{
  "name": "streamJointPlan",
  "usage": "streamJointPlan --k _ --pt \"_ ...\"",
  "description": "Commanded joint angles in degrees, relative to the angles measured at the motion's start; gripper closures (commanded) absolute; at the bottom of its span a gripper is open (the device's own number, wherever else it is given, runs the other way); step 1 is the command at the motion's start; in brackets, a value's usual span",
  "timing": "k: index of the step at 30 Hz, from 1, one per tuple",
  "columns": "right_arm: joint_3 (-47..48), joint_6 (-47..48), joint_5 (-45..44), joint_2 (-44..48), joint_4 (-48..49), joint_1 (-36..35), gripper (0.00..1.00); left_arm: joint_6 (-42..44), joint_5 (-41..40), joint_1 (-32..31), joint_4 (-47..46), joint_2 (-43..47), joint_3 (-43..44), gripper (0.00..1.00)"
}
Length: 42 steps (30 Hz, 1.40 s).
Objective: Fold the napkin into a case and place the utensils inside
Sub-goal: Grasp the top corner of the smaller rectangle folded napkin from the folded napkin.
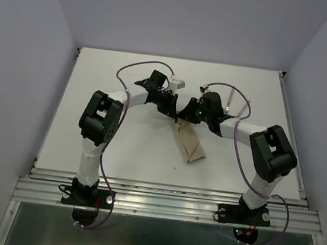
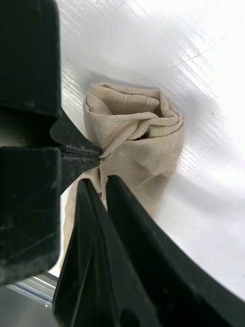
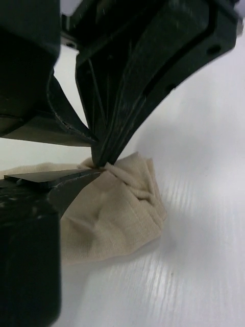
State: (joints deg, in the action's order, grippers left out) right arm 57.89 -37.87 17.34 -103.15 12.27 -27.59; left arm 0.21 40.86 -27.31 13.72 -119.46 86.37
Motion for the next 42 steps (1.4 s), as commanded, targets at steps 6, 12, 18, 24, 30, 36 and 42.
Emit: streamJointPlan --k 6,12,18,24,30,36,42 --pt "-2.69 -4.93 -1.69 2.34 9.96 -0.44 0.8 1.2 1.24 -0.37 -0.88 1.51 0.64 1.0" --pt "-3.31 -5.46 -4.43 1.21 9.35 -0.44 0.99 1.37 1.15 -0.2 -0.53 1.6 0.82 1.0" --pt "-2.52 -5.29 -3.11 -1.7 9.17 -0.44 0.99 1.29 1.06 -0.2 -0.18 1.68 0.91 1.0" --pt "-2.08 -5.29 -2.58 -2.93 9.35 -0.44 0.99 1.37 0.97 -0.2 0.08 1.68 1.26 1.0" --pt "-0.76 -5.02 -0.12 -5.12 10.22 -0.44 0.99 1.37 1.24 -0.11 0.35 1.42 1.79 1.0" --pt "1.26 -5.81 3.75 -8.73 11.98 -0.44 0.99 1.37 1.41 -0.2 0.52 0.98 1.96 1.0" --pt "5.92 -5.81 1.47 -12.42 6.45 -0.44 0.99 1.02 2.12 -0.46 0.0 0.28 2.05 1.0"
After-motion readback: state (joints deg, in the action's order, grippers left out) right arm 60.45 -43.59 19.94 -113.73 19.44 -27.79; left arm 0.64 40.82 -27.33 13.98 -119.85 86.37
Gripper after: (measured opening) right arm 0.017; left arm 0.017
